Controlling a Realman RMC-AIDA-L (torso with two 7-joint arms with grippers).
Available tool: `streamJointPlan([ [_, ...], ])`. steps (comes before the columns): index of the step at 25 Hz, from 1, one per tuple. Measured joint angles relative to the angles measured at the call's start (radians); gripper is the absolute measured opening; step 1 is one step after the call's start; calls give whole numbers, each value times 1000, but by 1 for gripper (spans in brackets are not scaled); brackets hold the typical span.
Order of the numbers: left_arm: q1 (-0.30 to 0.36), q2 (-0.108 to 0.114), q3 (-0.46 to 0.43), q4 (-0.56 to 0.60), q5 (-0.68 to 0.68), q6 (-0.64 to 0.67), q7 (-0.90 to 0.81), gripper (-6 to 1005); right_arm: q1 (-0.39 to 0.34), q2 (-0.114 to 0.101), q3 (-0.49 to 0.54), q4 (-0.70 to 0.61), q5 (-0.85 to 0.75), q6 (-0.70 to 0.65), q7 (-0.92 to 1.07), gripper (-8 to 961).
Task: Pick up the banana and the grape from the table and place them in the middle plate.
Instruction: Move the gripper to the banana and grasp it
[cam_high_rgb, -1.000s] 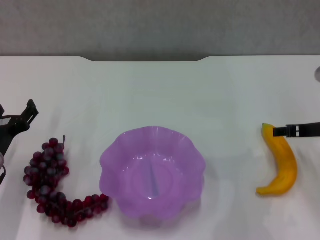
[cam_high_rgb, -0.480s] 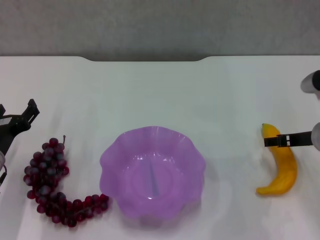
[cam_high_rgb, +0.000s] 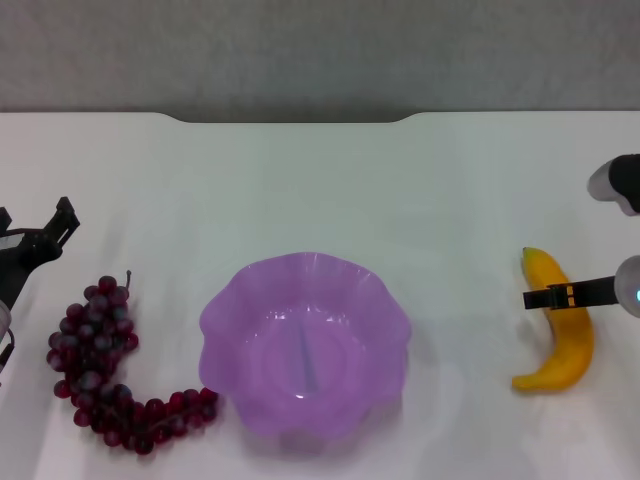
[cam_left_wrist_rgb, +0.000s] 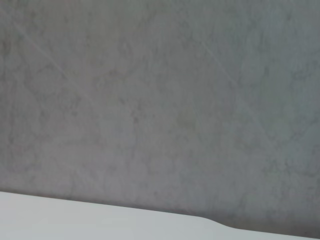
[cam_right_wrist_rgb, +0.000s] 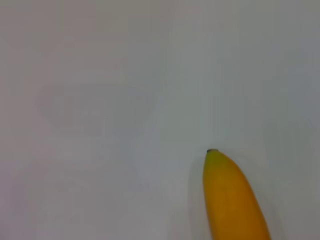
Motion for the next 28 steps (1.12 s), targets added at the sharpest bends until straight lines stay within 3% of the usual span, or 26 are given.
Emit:
streamJointPlan([
  [25, -6, 0, 0, 0, 0, 0, 0, 893, 26, 1, -90, -90, 24, -81, 0, 873],
  [28, -6, 0, 0, 0, 0, 0, 3, 893, 26, 1, -90, -94, 24, -86, 0, 811],
])
